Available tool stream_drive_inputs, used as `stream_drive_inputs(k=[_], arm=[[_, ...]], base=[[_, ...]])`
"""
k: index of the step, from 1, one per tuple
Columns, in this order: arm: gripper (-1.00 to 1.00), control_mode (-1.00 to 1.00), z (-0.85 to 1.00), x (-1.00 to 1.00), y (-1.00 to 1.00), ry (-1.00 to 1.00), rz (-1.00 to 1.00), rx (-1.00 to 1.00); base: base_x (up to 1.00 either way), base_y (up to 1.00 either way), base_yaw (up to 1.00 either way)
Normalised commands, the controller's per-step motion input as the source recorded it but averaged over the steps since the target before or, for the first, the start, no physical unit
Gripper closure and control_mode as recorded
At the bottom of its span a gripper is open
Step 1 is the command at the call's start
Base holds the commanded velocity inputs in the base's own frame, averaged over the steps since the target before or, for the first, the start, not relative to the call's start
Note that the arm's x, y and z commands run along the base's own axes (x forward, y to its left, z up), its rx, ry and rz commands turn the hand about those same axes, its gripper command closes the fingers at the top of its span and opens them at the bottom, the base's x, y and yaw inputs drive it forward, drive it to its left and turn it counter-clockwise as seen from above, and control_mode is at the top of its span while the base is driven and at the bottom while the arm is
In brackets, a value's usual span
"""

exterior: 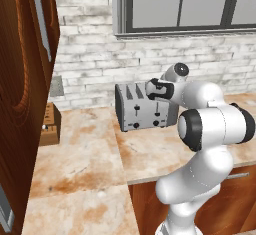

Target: Start the toaster. Once the lever pops up, take the bread to the plate on the dining counter.

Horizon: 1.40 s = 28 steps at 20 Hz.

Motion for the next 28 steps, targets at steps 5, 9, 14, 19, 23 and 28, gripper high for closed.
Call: stream_drive_inputs(k=[5, 9, 14, 19, 23, 28], arm=[[-1.00, -1.00, 0.00, 0.00, 0.00, 0.00, 0.00, 0.00], [-1.00, -1.00, 0.00, 0.00, 0.00, 0.00, 0.00, 0.00], [-1.00, -1.00, 0.00, 0.00, 0.00, 0.00, 0.00, 0.00], [-1.00, -1.00, 0.00, 0.00, 0.00, 0.00, 0.00, 0.00], [-1.00, -1.00, 0.00, 0.00, 0.00, 0.00, 0.00, 0.00], [-1.00, -1.00, 0.00, 0.00, 0.00, 0.00, 0.00, 0.00]], base=[[0.00, 0.00, 0.00], [0.00, 0.00, 0.00], [0.00, 0.00, 0.00], [0.00, 0.00, 0.00], [0.00, 0.00, 0.00], [0.00, 0.00, 0.00]])
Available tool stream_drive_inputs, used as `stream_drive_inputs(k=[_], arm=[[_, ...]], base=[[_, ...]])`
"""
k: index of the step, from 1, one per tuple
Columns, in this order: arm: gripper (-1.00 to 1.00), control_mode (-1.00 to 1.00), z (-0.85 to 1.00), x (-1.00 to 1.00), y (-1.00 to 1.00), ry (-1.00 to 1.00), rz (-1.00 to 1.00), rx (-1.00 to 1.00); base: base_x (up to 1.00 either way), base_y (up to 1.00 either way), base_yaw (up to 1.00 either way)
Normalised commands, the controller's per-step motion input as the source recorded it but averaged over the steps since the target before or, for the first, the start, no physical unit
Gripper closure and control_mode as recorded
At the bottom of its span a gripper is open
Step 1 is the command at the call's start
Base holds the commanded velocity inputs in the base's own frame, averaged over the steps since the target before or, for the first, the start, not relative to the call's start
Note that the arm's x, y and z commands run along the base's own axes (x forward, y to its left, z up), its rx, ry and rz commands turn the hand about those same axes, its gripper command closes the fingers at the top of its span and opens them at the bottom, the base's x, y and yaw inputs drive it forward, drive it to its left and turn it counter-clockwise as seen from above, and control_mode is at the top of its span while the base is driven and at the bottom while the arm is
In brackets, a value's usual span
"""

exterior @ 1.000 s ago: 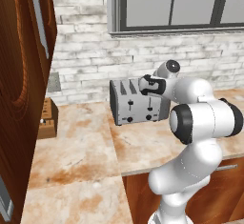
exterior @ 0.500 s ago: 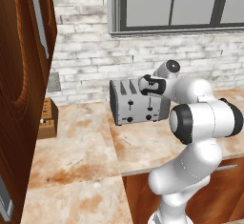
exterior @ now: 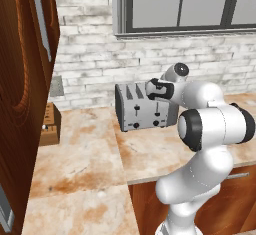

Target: Start the toaster. Once the lever pops up, take the bread to the plate on the dining counter.

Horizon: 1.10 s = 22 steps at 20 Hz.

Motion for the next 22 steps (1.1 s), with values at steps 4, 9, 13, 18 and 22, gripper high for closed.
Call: stream_drive_inputs(k=[4, 9, 13, 18, 22], arm=[[-1.00, -1.00, 0.00, 0.00, 0.00, 0.00, 0.00, 0.00], [-1.00, -1.00, 0.00, 0.00, 0.00, 0.00, 0.00, 0.00], [-1.00, -1.00, 0.00, 0.00, 0.00, 0.00, 0.00, 0.00], [-1.00, -1.00, 0.00, 0.00, 0.00, 0.00, 0.00, 0.00], [-1.00, -1.00, 0.00, 0.00, 0.00, 0.00, 0.00, 0.00]], base=[[0.00, 0.00, 0.00], [0.00, 0.00, 0.00], [0.00, 0.00, 0.00], [0.00, 0.00, 0.00], [0.00, 0.00, 0.00]])
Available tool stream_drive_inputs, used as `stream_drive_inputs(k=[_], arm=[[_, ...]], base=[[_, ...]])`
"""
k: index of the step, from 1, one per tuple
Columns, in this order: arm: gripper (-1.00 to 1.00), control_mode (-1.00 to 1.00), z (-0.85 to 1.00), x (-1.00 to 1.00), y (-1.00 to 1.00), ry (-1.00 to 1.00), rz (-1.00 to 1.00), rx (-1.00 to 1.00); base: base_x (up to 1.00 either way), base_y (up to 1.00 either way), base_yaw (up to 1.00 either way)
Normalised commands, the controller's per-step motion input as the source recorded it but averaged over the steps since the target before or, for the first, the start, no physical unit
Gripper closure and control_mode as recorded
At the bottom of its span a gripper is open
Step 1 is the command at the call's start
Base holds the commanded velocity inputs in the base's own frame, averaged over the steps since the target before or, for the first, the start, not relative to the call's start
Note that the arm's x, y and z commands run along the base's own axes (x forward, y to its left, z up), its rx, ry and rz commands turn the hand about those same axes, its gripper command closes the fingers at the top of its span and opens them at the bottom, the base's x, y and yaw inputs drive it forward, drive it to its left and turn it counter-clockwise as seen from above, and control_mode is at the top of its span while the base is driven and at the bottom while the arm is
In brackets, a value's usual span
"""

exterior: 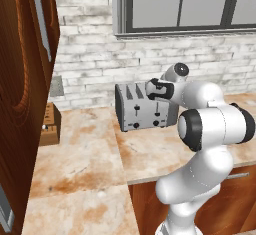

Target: Start the toaster. Once the lever pops up, take the bread to the plate on the dining counter.

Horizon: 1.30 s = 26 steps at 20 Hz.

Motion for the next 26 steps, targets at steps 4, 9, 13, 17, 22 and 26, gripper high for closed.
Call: stream_drive_inputs(k=[4, 9, 13, 17, 22, 26], arm=[[-1.00, -1.00, 0.00, 0.00, 0.00, 0.00, 0.00, 0.00], [-1.00, -1.00, 0.00, 0.00, 0.00, 0.00, 0.00, 0.00], [-1.00, -1.00, 0.00, 0.00, 0.00, 0.00, 0.00, 0.00], [-1.00, -1.00, 0.00, 0.00, 0.00, 0.00, 0.00, 0.00], [-1.00, -1.00, 0.00, 0.00, 0.00, 0.00, 0.00, 0.00], [-1.00, -1.00, 0.00, 0.00, 0.00, 0.00, 0.00, 0.00]], base=[[0.00, 0.00, 0.00], [0.00, 0.00, 0.00], [0.00, 0.00, 0.00], [0.00, 0.00, 0.00], [0.00, 0.00, 0.00], [0.00, 0.00, 0.00]])
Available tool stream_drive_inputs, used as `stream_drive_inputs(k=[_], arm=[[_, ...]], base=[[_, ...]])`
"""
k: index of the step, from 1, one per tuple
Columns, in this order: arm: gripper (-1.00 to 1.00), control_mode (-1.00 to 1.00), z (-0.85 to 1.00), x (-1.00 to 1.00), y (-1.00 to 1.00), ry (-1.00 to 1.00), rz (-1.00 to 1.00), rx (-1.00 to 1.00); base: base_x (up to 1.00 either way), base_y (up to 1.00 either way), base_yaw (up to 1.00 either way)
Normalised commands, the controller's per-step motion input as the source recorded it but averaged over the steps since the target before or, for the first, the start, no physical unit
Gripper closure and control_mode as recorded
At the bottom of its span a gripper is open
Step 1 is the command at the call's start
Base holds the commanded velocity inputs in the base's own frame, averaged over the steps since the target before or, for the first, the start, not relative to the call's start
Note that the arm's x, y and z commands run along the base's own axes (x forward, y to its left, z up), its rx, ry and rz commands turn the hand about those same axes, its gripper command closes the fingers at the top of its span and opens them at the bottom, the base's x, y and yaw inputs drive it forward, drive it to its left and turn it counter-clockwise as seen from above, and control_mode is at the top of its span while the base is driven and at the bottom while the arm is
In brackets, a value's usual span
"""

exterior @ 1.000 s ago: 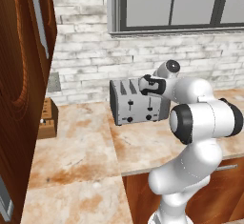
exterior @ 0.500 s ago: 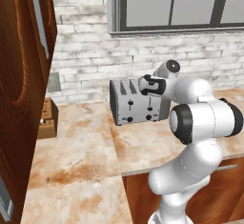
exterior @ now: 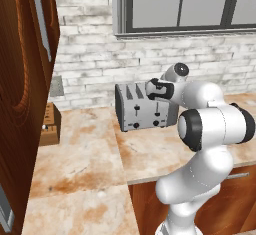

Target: Start the toaster. Once the lever pops up, take the bread to the plate on the dining counter.

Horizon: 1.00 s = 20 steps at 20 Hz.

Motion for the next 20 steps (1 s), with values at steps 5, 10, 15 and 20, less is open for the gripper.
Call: stream_drive_inputs(k=[5, 10, 15, 20], arm=[[-1.00, -1.00, 0.00, 0.00, 0.00, 0.00, 0.00, 0.00], [-1.00, -1.00, 0.00, 0.00, 0.00, 0.00, 0.00, 0.00], [-1.00, -1.00, 0.00, 0.00, 0.00, 0.00, 0.00, 0.00], [-1.00, -1.00, 0.00, 0.00, 0.00, 0.00, 0.00, 0.00]], base=[[0.00, 0.00, 0.00], [0.00, 0.00, 0.00], [0.00, 0.00, 0.00], [0.00, 0.00, 0.00]])
